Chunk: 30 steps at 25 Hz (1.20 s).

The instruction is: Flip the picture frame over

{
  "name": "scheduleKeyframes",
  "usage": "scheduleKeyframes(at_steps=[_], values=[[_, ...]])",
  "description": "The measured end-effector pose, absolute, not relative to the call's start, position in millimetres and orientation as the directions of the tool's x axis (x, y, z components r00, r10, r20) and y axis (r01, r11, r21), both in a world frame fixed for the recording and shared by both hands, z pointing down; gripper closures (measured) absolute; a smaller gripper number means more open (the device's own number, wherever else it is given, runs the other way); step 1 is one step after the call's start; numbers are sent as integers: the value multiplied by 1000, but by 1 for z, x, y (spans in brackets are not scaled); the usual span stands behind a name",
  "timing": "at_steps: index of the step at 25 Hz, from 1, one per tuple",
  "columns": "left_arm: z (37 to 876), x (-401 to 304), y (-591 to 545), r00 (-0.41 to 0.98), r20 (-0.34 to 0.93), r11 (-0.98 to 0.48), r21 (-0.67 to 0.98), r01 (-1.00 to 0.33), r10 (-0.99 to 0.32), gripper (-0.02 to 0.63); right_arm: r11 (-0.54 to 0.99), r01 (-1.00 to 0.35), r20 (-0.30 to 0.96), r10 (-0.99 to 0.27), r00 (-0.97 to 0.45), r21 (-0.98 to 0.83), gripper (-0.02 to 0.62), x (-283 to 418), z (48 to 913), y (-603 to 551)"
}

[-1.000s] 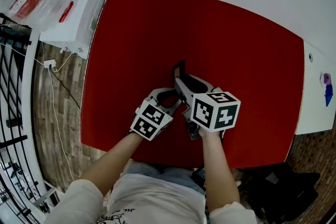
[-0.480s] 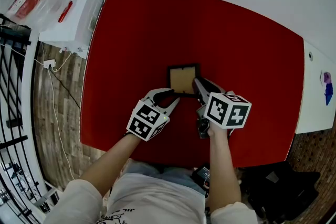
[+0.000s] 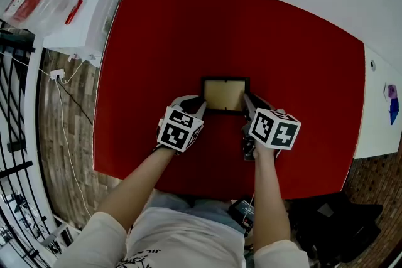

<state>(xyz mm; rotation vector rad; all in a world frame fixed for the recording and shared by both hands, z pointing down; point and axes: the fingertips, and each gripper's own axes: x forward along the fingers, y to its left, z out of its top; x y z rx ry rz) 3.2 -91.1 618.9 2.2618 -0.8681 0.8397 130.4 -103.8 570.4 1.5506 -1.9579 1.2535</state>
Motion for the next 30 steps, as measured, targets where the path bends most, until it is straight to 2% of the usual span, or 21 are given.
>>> scheduleKeyframes(at_steps=[7, 17, 25, 30], values=[[625, 6, -92, 572, 731, -634, 251, -732, -372, 565, 15, -943, 771, -571, -282, -333, 526, 143, 598, -98], [625, 10, -92, 570, 733, -647, 237, -724, -370, 566, 134, -987, 823, -547, -151, -92, 537, 146, 618, -96], [627, 12, -91, 568, 739, -655, 231, -719, -363, 566, 115, -990, 832, -539, -130, -80, 541, 148, 629, -95], [626, 14, -89, 570, 740, -659, 232, -715, -358, 566, 155, -987, 836, -535, -117, -39, 540, 148, 627, -95]])
